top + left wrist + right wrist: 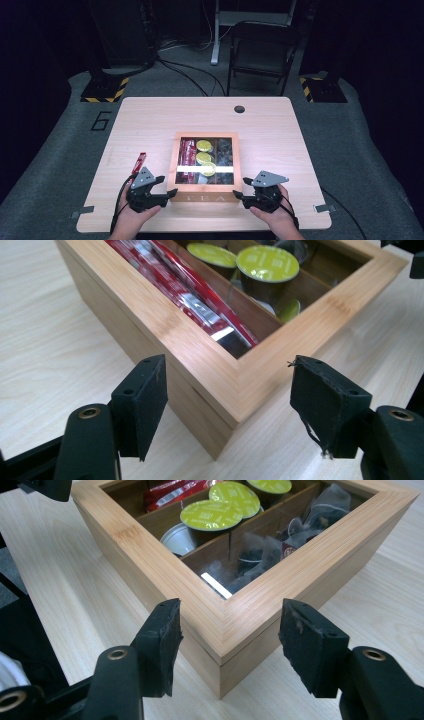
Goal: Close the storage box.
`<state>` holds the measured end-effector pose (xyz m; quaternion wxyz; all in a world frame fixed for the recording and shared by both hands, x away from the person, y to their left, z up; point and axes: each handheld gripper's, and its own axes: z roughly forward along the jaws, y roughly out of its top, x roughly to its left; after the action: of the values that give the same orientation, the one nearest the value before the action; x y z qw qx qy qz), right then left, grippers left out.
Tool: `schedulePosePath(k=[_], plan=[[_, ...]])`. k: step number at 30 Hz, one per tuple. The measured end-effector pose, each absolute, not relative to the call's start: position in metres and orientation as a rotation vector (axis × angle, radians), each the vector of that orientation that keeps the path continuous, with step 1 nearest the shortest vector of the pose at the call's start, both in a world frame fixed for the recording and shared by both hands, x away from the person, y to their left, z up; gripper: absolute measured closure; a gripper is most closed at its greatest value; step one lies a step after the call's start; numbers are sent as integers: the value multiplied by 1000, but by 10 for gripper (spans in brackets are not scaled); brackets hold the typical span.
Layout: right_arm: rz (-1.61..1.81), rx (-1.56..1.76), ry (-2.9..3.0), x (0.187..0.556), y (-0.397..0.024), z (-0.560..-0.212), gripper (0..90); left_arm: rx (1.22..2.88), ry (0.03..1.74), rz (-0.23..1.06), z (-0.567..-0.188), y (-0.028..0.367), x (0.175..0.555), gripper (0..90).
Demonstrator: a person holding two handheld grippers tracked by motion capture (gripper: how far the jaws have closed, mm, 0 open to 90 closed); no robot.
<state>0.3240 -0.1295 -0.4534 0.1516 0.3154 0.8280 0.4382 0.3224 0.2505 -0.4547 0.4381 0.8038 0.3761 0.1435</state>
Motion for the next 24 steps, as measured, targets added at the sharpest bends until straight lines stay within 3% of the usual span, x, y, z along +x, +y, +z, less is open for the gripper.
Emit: schedulePosePath(k=[24], plan=[[1272, 1061, 2268, 340, -162, -454, 406, 1893, 1089, 427, -456, 294, 340, 343]])
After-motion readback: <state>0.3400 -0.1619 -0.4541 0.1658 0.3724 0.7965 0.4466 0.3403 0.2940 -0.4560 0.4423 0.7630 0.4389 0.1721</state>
